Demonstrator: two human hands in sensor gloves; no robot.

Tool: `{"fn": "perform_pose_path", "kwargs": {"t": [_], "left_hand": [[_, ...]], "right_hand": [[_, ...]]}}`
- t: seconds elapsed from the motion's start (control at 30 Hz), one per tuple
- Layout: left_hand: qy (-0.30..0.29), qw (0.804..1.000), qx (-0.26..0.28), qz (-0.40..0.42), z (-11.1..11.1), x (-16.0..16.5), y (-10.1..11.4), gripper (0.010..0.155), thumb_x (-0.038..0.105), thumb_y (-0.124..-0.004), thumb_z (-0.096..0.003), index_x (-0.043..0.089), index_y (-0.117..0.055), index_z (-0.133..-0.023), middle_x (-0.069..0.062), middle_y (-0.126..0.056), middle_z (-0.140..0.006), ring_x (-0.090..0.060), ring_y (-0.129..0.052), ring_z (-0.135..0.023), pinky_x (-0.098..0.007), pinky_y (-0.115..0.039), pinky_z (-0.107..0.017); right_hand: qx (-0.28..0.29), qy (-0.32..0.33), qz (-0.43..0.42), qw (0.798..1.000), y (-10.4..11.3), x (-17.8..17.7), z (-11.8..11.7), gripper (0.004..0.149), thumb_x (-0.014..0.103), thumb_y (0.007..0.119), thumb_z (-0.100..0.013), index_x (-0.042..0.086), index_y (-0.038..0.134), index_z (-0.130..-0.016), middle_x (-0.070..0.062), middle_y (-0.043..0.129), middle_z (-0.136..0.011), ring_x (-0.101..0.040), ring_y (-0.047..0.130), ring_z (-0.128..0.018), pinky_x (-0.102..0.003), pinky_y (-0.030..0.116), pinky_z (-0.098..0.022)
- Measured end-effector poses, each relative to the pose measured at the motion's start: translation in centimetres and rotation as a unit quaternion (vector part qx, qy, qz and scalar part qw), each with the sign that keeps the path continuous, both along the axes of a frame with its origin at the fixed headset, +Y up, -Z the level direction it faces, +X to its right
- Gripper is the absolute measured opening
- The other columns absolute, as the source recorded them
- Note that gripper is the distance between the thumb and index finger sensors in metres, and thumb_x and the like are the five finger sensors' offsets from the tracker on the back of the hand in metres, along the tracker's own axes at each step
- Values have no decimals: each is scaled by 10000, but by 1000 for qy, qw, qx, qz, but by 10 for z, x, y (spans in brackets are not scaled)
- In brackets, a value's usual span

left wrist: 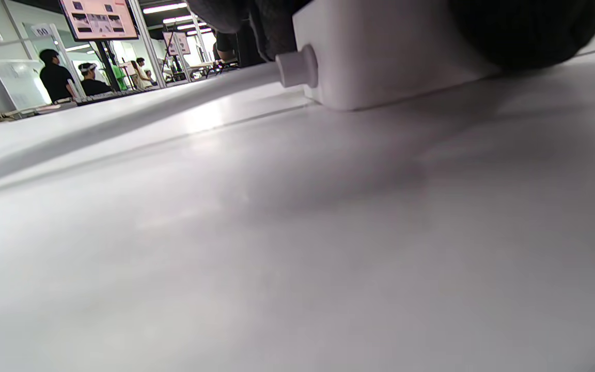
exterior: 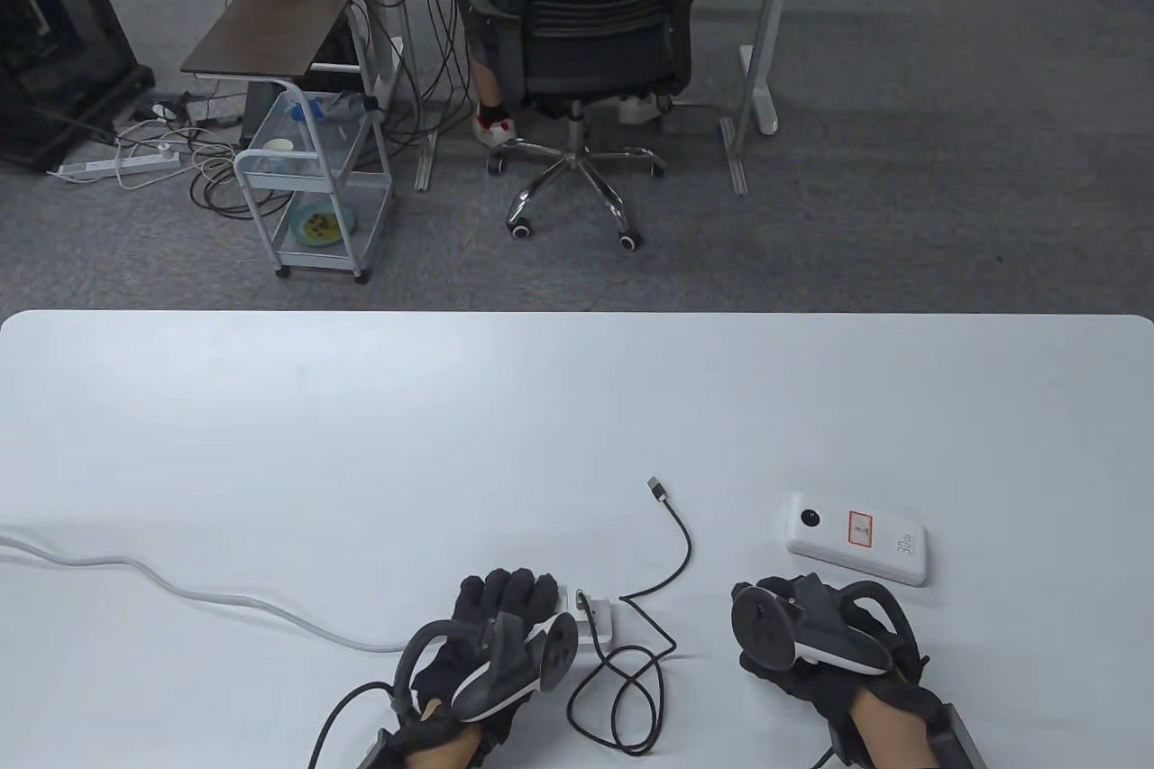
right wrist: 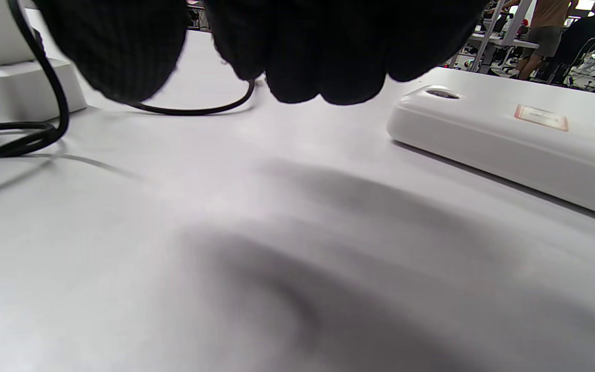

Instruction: Unplug the charger and disconnect the battery pack

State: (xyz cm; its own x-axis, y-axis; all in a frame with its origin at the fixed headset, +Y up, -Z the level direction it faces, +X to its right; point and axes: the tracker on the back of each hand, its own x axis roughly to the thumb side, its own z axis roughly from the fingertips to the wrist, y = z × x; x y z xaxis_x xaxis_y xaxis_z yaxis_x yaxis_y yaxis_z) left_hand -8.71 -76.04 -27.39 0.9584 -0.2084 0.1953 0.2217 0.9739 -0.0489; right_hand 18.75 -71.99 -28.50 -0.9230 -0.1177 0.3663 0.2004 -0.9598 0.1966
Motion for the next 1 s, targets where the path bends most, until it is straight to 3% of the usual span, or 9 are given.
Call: {"fn": "perform_pose_path", "kwargs": {"t": [0.4, 0.63, 0.8, 1.0], "left_hand": [[-13, 1000, -10, 22, 2, -6, 8, 851, 674, -746, -393, 393, -476, -1149, 103, -606, -1224, -192, -714, -1170, -437, -568, -884], [-6, 999, -10, 36, 1, -14, 12, 762, 664, -743, -403, 435, -573, -1110, 127, -651, -1202, -167, -760, -1146, -425, -584, -878], [-5, 999, -12, 44, 1, -15, 11, 740, 650, -746, -406, 446, -584, -1099, 148, -684, -1182, -148, -803, -1123, -419, -601, -873], [-2, 998, -18, 54, -1, -16, 11, 736, 648, -754, -403, 453, -588, -1093, 150, -693, -1174, -144, -814, -1114, -415, -607, -870]], "right_hand": [[-7, -26, 12, 1000, -11, 8, 0, 704, 521, 713, -406, 238, 559, -1031, -69, 672, -1078, -343, 746, -923, -524, 640, -675], [-4, -22, 15, 1000, -12, 8, 0, 704, 524, 711, -406, 238, 559, -1031, -68, 674, -1076, -341, 750, -919, -521, 645, -672], [31, -1, -27, 999, 3, -3, 3, 706, 538, 706, -401, 245, 564, -1027, -60, 684, -1070, -330, 766, -910, -512, 664, -662], [69, 26, -156, 985, 34, -36, -5, 705, 544, 705, -406, 242, 572, -1029, -61, 694, -1066, -329, 776, -902, -511, 674, -652]]}}
